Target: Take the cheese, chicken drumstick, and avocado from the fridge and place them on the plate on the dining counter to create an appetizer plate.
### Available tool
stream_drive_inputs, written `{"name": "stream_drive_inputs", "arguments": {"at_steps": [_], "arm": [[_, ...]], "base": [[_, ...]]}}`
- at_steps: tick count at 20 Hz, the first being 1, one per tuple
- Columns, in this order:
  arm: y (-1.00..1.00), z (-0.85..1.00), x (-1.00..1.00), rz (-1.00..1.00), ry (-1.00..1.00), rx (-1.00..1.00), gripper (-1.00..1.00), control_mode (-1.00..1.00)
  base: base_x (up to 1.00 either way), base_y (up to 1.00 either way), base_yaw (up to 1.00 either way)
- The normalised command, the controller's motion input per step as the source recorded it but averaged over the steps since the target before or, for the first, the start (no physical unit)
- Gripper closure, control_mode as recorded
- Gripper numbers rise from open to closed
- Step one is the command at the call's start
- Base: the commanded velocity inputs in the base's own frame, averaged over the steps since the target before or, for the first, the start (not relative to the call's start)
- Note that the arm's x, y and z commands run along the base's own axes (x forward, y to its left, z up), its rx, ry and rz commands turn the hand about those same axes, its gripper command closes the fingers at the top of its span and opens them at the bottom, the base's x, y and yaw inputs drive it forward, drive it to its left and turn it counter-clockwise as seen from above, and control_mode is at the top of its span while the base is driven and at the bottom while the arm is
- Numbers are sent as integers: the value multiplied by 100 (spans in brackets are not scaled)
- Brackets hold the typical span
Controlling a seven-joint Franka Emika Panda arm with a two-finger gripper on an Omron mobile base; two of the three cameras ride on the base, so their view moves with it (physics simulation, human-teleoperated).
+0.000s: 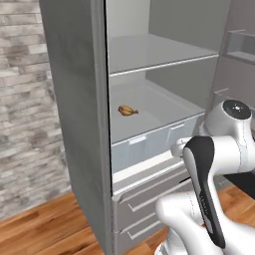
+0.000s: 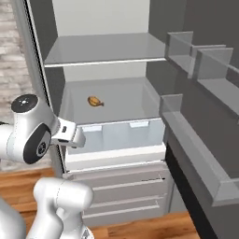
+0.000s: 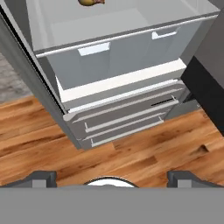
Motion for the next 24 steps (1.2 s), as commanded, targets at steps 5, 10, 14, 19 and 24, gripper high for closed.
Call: {"name": "stream_drive_inputs", "arguments": {"at_steps": [5, 10, 14, 19, 24], "arm": [[0, 0, 0, 0, 0, 0, -100, 100], [0, 0, 0, 0, 0, 0, -100, 100], [0, 0, 0, 0, 0, 0, -100, 100], [0, 0, 0, 0, 0, 0, -100, 100], [0, 0, 0, 0, 0, 0, -100, 100]], "base": [[16, -49, 27], [36, -30, 28], [34, -46, 29], [30, -58, 28], [69, -14, 23]]}}
